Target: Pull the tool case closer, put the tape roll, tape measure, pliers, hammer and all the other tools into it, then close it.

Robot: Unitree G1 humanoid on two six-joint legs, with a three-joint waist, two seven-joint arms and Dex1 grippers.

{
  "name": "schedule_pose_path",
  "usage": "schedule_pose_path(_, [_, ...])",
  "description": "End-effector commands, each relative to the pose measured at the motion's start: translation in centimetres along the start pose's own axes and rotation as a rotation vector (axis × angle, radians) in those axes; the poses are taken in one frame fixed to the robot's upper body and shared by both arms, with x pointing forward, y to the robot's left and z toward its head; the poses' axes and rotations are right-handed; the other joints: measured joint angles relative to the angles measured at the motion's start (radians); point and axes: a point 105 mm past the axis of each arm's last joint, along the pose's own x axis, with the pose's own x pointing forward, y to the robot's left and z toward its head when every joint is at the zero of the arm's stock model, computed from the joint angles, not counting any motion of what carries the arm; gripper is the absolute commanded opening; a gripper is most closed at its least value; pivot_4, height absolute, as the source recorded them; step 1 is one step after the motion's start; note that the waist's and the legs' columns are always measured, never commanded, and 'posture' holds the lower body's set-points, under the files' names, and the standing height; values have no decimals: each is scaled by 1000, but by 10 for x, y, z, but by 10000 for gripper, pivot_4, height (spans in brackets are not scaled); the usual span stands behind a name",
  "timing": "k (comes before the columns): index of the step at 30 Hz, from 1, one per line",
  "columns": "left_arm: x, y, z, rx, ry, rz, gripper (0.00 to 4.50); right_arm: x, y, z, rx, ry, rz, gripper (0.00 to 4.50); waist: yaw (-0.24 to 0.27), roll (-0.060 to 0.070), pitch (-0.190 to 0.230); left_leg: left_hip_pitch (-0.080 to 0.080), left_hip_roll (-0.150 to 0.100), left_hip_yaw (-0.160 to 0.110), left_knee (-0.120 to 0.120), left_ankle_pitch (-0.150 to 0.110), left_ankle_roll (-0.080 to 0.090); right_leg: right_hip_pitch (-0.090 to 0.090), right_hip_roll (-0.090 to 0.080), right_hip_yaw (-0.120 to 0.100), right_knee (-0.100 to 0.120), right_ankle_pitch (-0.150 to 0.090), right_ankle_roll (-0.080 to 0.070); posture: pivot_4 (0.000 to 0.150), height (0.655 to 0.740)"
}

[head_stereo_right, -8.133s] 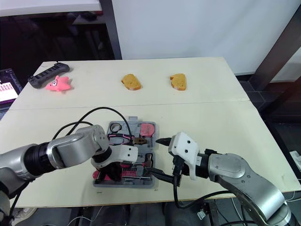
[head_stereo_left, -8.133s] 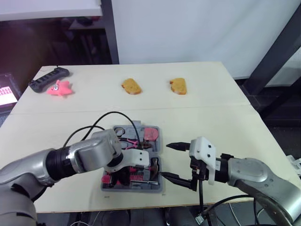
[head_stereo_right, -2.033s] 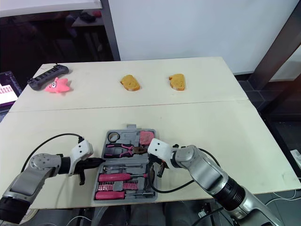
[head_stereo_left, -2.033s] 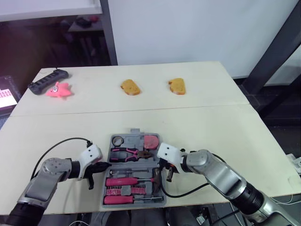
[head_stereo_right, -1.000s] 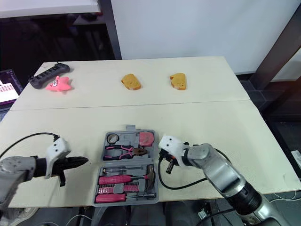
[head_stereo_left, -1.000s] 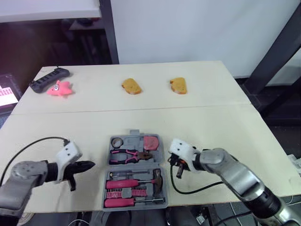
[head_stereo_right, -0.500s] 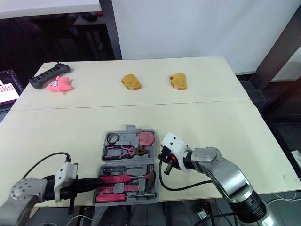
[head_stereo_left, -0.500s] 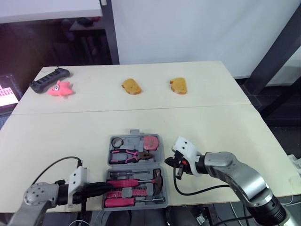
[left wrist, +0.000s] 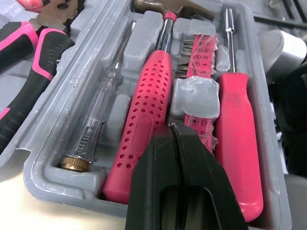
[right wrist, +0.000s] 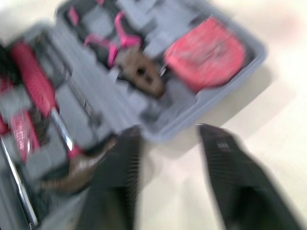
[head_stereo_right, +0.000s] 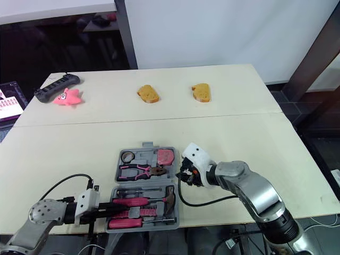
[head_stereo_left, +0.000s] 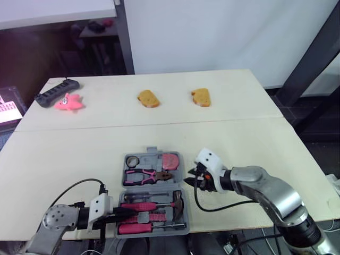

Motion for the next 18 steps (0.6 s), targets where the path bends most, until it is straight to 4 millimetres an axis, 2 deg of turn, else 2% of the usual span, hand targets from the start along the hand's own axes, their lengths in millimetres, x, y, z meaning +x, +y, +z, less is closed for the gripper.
schedule_pose_path(1, [-3, -11, -27, -68, 115, -24, 0, 9, -7, 5, 116, 28, 9, 38596, 0, 1, -1, 0, 0, 0, 0, 0, 0, 0, 0, 0, 0, 0, 0, 1500, 7400])
schedule_pose_path(2, [-3, -11, -27, -66, 115, -24, 0, 13, -9, 6, 137, 34, 5, 43828, 0, 2, -1, 0, 0, 0, 0, 0, 0, 0, 0, 0, 0, 0, 0, 1500, 7400])
schedule_pose_path(3, [-3, -10, -27, -64, 115, -23, 0, 16, -11, 6, 147, 43, 8, 44576, 0, 3, -2, 0, 0, 0, 0, 0, 0, 0, 0, 0, 0, 0, 0, 1500, 7400])
schedule_pose_path(7, [-3, -7, -26, -46, 122, -24, 0, 38, -28, 2, 262, 102, -4, 44576, -1, 4, -2, 0, 0, 0, 0, 0, 0, 1, 0, 0, 0, 0, 0, 1500, 7400])
schedule_pose_path(10, [-4, -5, -26, -32, 127, -26, 0, 48, -35, 7, 335, 85, 15, 44576, 0, 5, -2, 0, 0, 0, 0, 0, 0, 0, 0, 0, 1, 0, 0, 1500, 7400])
schedule_pose_path(18, [-7, 0, -23, -19, 137, -20, 0, 65, -24, 25, 602, -28, 213, 44576, -7, 5, -3, 1, 0, 0, -1, 0, 0, 0, 1, 0, 2, 1, 2, 1500, 7400])
